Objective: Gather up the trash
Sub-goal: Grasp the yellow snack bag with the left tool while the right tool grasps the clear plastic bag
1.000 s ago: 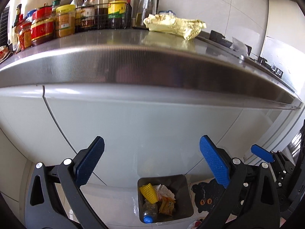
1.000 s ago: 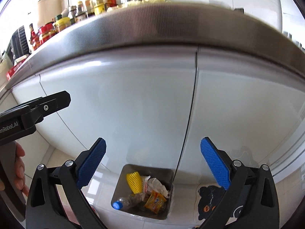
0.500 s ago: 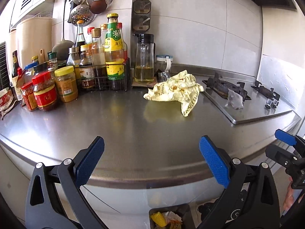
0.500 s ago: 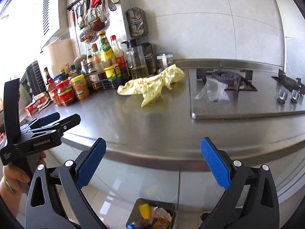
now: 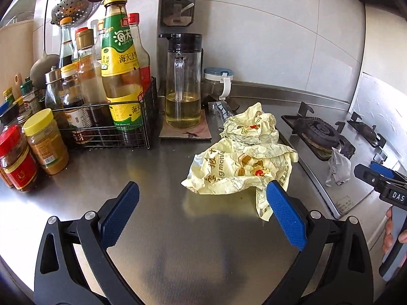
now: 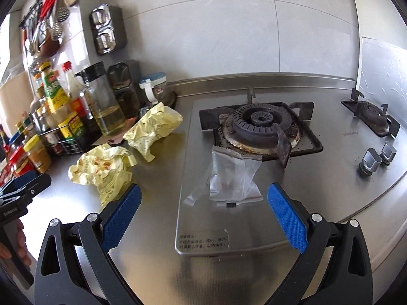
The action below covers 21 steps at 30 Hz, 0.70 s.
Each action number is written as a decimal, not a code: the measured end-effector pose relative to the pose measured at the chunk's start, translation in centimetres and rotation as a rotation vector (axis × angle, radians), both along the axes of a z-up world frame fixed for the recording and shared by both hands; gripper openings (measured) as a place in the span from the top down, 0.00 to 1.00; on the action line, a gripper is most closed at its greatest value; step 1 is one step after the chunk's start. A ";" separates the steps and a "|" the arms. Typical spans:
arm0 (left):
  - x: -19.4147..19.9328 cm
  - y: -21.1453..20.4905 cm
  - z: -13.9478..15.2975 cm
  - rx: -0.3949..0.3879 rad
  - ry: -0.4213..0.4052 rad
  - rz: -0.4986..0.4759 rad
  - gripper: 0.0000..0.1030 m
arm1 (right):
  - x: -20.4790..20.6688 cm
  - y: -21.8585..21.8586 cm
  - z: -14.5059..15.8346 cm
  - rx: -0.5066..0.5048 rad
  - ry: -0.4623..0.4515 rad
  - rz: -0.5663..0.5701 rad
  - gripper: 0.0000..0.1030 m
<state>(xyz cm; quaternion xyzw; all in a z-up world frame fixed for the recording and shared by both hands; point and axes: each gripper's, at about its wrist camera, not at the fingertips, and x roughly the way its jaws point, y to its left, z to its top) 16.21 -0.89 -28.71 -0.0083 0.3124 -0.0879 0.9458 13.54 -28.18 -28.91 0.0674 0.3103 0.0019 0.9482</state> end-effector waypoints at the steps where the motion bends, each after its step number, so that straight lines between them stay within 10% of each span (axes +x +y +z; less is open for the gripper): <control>1: 0.8 -0.1 -0.2 0.000 0.006 0.000 0.08 | 0.7 -0.2 -0.2 0.003 0.009 -0.010 0.03; 14: 6.9 -1.0 -3.5 -0.006 0.131 -0.010 0.09 | 5.6 -1.1 -2.8 0.054 0.094 -0.021 0.17; 21: 7.0 -1.9 -3.7 -0.002 0.144 -0.067 0.87 | 6.1 -0.5 -3.3 0.027 0.140 0.000 0.72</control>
